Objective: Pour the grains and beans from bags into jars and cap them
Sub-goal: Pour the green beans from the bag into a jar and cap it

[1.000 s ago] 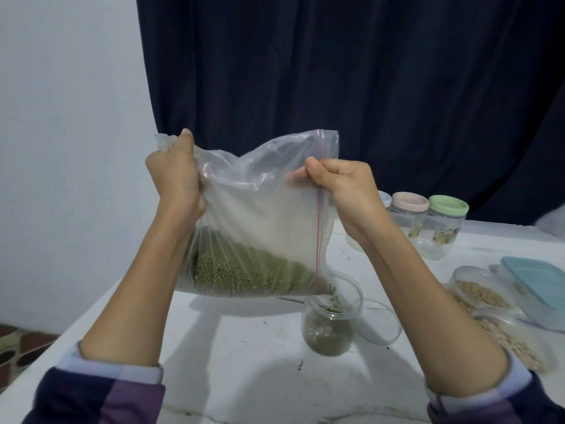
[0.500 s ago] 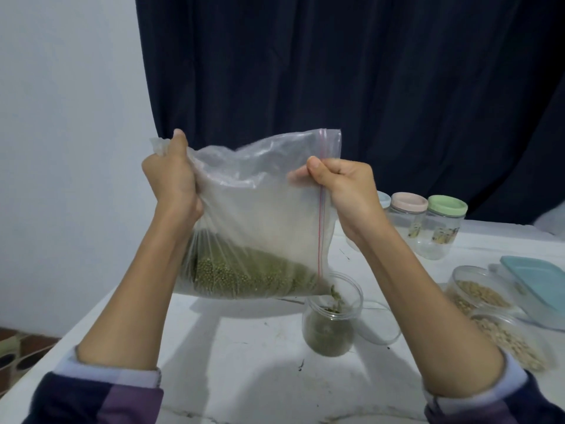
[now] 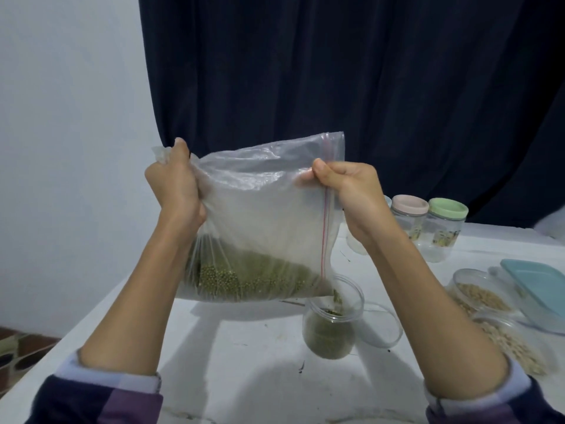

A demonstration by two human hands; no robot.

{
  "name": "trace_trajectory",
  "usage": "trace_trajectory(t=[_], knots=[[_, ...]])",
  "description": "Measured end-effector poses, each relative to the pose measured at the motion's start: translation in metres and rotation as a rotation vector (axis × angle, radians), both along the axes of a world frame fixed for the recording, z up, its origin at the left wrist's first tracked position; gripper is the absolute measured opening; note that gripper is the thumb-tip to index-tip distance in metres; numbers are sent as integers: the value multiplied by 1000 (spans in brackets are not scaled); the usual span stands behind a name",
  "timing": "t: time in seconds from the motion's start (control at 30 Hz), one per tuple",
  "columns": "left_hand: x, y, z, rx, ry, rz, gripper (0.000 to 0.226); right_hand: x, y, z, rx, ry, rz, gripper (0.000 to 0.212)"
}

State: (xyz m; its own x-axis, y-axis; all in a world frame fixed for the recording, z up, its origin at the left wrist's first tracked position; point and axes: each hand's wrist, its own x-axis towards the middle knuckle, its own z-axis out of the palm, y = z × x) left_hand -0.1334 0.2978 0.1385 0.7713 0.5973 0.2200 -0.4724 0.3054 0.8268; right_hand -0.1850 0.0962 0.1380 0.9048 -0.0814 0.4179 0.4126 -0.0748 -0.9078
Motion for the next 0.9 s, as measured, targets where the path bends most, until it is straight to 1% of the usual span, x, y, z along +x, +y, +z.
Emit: trace_trajectory(t=[0.1, 0.17, 0.33, 0.43, 0.53, 0.63, 0.73, 0.83, 0.9], knots=[[0, -1, -2, -3, -1, 5, 39, 1, 1, 0, -33, 15, 9, 24], [0, -2, -1, -16, -13, -2, 40, 2, 1, -2, 5, 5, -19, 23], [-3, -1, 1, -23, -28, -3, 38, 1, 2, -2, 19, -7, -11, 23], [-4, 0, 2, -28, -29, -5, 39, 1, 4, -2, -28, -12, 3, 24], [-4, 1, 2, -27, -28, -4, 39, 1, 5, -4, 22, -30, -25, 23], [-6, 1, 2, -26, -25, -1, 37, -1, 5, -4, -23, -19, 5, 21], [-7, 1, 3, -23, -33, -7, 38, 0, 2, -3, 8, -39, -6, 20], [-9, 1, 4, 3, -31, -2, 41, 0, 2, -4, -46, -23, 6, 21], [-9, 1, 4, 0, -36, -6, 42, 1, 0, -4, 4, -28, -15, 21]])
